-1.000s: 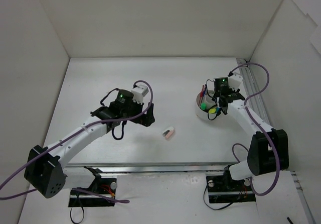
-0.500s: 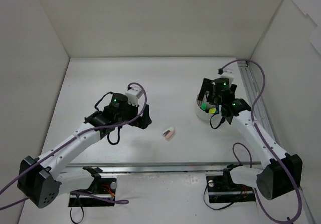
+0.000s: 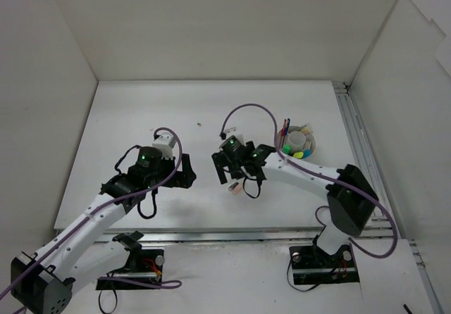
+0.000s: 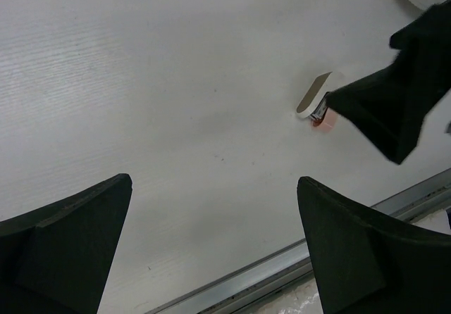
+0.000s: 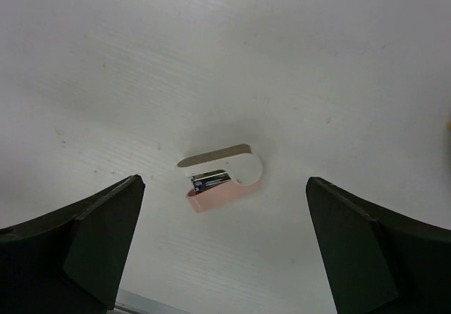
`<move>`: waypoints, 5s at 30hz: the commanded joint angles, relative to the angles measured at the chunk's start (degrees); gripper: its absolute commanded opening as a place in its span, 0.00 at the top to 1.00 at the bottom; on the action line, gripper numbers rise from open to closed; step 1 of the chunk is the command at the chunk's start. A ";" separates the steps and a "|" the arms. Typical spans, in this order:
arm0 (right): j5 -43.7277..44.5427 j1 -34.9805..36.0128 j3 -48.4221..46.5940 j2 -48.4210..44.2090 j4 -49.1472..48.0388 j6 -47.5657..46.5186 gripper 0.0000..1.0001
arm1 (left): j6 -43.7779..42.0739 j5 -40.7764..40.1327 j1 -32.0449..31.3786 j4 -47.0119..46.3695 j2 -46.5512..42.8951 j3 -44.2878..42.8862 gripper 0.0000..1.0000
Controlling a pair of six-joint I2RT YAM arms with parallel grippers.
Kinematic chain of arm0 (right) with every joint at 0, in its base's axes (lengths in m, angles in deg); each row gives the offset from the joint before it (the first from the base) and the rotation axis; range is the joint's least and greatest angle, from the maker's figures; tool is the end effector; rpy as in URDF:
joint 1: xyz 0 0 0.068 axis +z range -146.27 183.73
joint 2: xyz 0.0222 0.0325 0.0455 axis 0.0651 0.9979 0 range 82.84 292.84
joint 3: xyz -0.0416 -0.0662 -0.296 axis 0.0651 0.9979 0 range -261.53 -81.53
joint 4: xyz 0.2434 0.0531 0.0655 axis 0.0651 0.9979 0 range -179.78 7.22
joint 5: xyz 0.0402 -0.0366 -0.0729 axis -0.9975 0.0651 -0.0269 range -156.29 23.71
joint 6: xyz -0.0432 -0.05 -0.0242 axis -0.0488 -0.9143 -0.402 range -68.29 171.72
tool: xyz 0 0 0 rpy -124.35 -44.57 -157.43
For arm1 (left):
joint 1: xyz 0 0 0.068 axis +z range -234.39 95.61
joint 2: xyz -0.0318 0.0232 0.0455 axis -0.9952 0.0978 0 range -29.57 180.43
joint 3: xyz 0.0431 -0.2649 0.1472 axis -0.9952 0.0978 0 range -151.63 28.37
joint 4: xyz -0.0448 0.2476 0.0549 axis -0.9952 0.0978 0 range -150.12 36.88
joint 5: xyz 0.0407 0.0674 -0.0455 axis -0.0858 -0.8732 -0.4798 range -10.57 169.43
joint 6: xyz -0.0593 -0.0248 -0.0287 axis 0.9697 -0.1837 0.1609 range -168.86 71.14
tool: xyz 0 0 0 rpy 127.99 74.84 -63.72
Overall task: Sort the stationery into containers
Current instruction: Move the stationery to the center of the board, then pick up the stationery from the center of the board, then place the stationery in the storage box.
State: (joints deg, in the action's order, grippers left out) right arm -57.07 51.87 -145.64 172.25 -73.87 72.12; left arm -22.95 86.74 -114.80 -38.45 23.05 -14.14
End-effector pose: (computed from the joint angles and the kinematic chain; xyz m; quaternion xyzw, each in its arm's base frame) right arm 0.2463 0.2611 0.2770 -0.1853 0.8892 0.1714 0.3815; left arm 0.1670 -0.1065 0.2982 0.0652 0.8701 -0.2782 0.4017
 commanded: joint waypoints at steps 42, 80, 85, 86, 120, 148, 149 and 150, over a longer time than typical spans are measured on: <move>16.63 -3.31 6.54 0.25 10.56 27.94 1.00 | 2.13 1.57 0.27 -1.72 -2.26 0.93 0.00; 14.60 -10.43 -0.13 4.73 9.15 33.48 1.00 | -1.57 3.68 2.46 -2.42 1.43 -1.71 0.00; 18.99 -9.21 -4.42 -2.73 9.06 21.21 1.00 | -1.74 3.32 2.99 -2.42 0.91 -2.32 0.00; 21.26 -9.12 -5.05 -4.05 8.97 19.52 1.00 | -1.74 3.41 2.99 -2.34 0.73 -2.41 0.00; 17.60 -31.79 -9.62 2.62 -0.96 8.33 0.90 | -1.83 3.50 5.10 -1.63 4.42 -6.28 0.00; 15.75 -31.18 -0.05 -9.34 -0.96 10.88 0.83 | -0.51 3.76 5.10 -0.67 -0.50 -4.26 0.00; 15.57 -31.09 0.13 -8.99 -0.87 10.97 0.86 | -0.42 3.76 5.10 -0.58 -0.76 -4.00 0.00; 15.49 -30.83 0.48 -8.81 -0.87 10.97 0.90 | -0.34 3.85 5.10 -0.66 -1.03 -3.91 0.00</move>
State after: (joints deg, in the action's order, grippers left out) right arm -41.95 20.64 -145.86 164.42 -73.17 82.43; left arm -24.15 90.09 -110.15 -37.64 23.29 -16.96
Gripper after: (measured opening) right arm 0.124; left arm 0.996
